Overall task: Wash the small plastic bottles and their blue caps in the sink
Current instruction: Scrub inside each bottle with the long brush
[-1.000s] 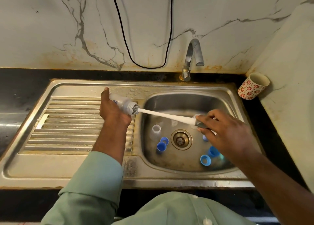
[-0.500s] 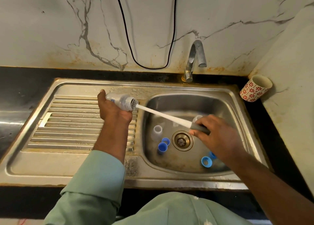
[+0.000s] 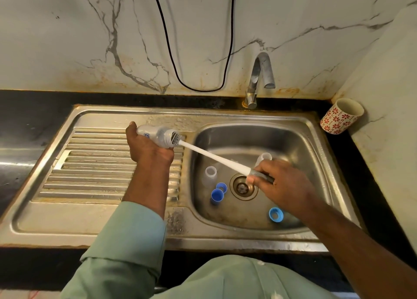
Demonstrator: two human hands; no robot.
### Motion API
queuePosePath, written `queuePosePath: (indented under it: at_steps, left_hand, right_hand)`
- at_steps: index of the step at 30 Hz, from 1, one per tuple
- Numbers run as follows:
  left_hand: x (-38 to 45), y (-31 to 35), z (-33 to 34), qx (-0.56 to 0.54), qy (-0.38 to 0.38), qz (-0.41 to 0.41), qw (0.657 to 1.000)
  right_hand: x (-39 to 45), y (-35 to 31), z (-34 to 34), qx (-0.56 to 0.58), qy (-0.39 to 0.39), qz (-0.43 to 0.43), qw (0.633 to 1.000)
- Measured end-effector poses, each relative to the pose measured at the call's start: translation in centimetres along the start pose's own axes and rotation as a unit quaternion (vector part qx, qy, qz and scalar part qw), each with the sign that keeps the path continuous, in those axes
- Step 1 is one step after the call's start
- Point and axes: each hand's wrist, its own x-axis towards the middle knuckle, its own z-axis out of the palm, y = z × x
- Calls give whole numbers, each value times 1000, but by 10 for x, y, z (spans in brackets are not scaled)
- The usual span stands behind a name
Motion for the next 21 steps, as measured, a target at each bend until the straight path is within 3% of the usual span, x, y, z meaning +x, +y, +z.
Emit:
queuePosePath:
  at_steps: [2, 4, 5, 8, 11, 15, 19, 21]
  left_hand:
    - [0, 1, -1, -6, 2, 10, 1000]
    - [-1, 2, 0, -11, -9, 13, 1000]
    - [-1, 3, 0, -10, -14, 11, 1000]
    - [-3, 3, 1, -3, -18, 6, 1000]
    - [-4, 3, 2, 2, -2, 12, 1000]
    - [-4, 5, 1, -3, 0, 16, 1000]
    - [-5, 4, 0, -9, -6, 4, 1000]
    - [-3, 4, 0, -7, 4, 10, 1000]
  right_hand:
    - [2, -2, -4, 93, -55, 66, 992]
    - [2, -6, -11, 269, -183, 142, 935]
    - [1, -6, -12, 295, -217, 150, 918]
    - [0, -3, -12, 272, -147, 85, 947]
    - [1, 5, -7, 138, -74, 10, 988]
    - [1, 4, -7, 51, -28, 26, 998]
    - [4, 2, -3, 217, -91, 134, 963]
    - [3, 1, 2, 246, -94, 120, 957]
